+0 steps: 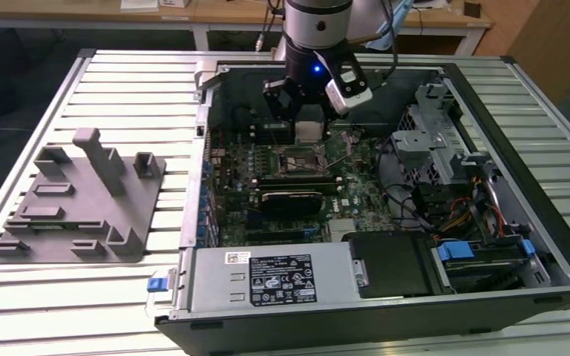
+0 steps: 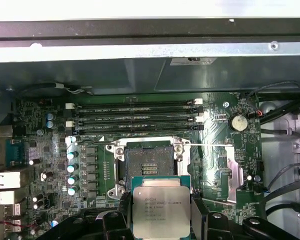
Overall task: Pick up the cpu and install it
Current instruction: 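Place the cpu into insertion slot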
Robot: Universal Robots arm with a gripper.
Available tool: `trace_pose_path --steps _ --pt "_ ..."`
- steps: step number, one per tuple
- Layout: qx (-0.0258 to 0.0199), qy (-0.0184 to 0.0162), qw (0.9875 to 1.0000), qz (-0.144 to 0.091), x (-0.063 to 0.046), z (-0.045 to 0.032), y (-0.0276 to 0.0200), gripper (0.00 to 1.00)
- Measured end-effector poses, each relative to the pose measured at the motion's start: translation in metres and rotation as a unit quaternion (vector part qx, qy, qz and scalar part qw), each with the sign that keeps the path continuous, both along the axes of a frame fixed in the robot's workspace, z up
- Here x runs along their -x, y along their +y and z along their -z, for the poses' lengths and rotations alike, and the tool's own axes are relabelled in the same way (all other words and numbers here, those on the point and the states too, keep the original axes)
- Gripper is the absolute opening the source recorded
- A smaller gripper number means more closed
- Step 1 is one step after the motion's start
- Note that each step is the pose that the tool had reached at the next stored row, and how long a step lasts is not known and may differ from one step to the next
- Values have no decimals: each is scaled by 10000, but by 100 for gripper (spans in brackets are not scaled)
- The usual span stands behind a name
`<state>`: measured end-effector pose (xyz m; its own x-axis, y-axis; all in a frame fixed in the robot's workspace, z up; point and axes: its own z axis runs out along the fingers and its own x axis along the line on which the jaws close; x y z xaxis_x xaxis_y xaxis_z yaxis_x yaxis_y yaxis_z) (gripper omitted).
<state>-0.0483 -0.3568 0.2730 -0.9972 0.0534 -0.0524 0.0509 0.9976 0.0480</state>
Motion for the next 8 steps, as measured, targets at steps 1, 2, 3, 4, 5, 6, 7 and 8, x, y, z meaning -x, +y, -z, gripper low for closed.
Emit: trace_pose_path --steps 1,2,3,4,5,6,7,8 --pt "1 0 10000 0 0 0 0 55" --pt "0 0 10000 0 0 0 0 55" --pt "0 0 10000 0 0 0 0 55" --pt "0 0 10000 0 0 0 0 55" --pt "0 0 10000 0 0 0 0 55" --pt "0 0 10000 0 0 0 0 55" --pt "1 0 10000 0 0 0 0 55" --pt "0 0 10000 0 0 0 0 55"
